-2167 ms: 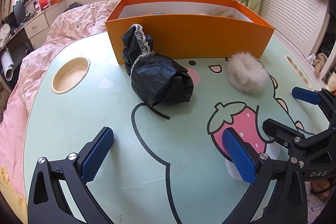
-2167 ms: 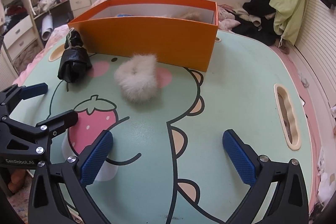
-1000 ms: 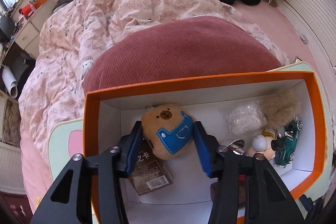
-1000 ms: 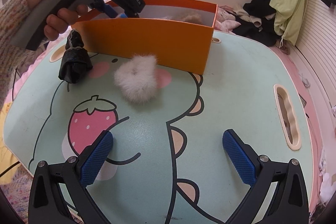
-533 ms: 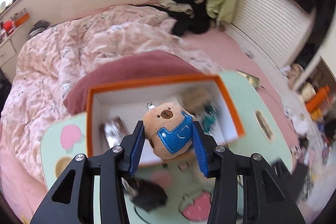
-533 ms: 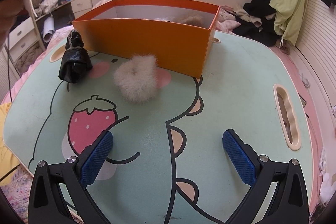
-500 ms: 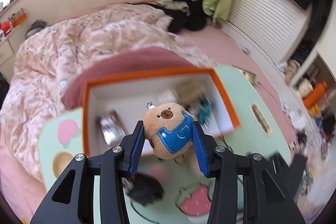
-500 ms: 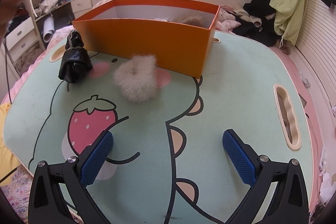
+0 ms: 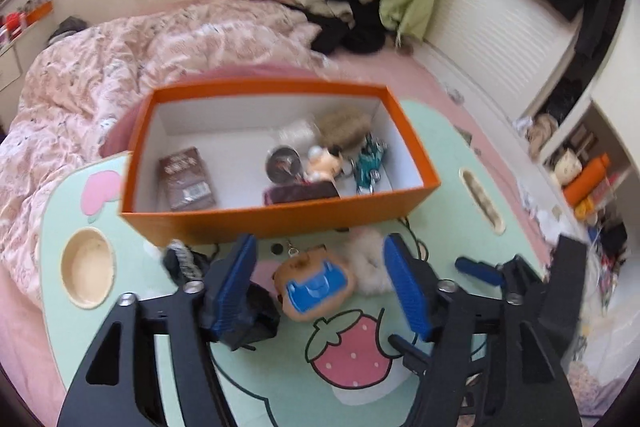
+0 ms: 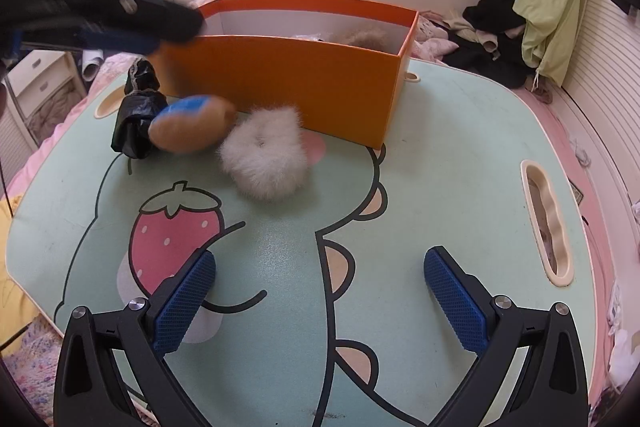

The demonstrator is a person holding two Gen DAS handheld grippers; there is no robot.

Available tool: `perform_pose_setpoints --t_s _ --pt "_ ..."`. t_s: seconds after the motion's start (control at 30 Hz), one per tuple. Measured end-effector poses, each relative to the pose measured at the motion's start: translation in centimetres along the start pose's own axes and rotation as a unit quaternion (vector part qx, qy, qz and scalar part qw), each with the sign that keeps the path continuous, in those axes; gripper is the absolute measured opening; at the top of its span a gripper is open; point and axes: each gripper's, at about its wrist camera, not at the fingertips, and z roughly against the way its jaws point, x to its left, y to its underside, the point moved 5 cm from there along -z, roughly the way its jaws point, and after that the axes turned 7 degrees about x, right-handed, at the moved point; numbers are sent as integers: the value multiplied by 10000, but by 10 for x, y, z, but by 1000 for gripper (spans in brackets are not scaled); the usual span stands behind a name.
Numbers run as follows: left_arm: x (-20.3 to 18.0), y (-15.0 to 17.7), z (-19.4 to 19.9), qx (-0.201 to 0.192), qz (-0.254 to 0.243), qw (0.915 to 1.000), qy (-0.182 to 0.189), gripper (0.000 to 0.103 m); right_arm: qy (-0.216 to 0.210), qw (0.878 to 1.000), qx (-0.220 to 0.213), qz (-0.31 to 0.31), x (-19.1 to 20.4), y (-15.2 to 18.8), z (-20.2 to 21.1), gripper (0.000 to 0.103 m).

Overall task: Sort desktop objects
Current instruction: 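Lift the teddy bear out and place it beside the pompom with the left gripper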

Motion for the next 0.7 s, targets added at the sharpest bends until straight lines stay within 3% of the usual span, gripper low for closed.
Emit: perform_pose_setpoints --t_s 0.03,0.23,0.33,0.5,0.6,0.7 --pt "4 2 8 -143 73 9999 -51 82 0 10000 1 -1 0 0 0 103" --pt "20 47 23 -307 -30 9975 -632 82 2 10000 3 -1 1 1 0 103" --pt "20 81 6 -67 -25 9960 -888 82 7 10000 5 -2 2 1 0 103" --pt "11 104 -38 372 118 9952 -903 82 9 10000 5 -3 3 1 0 103" --pt "6 105 -50 282 -13 9915 -1269 101 33 10000 8 -60 0 1 0 103" --pt "8 103 -55 280 55 9924 -1199 103 94 9998 -9 -191 -6 1 1 103"
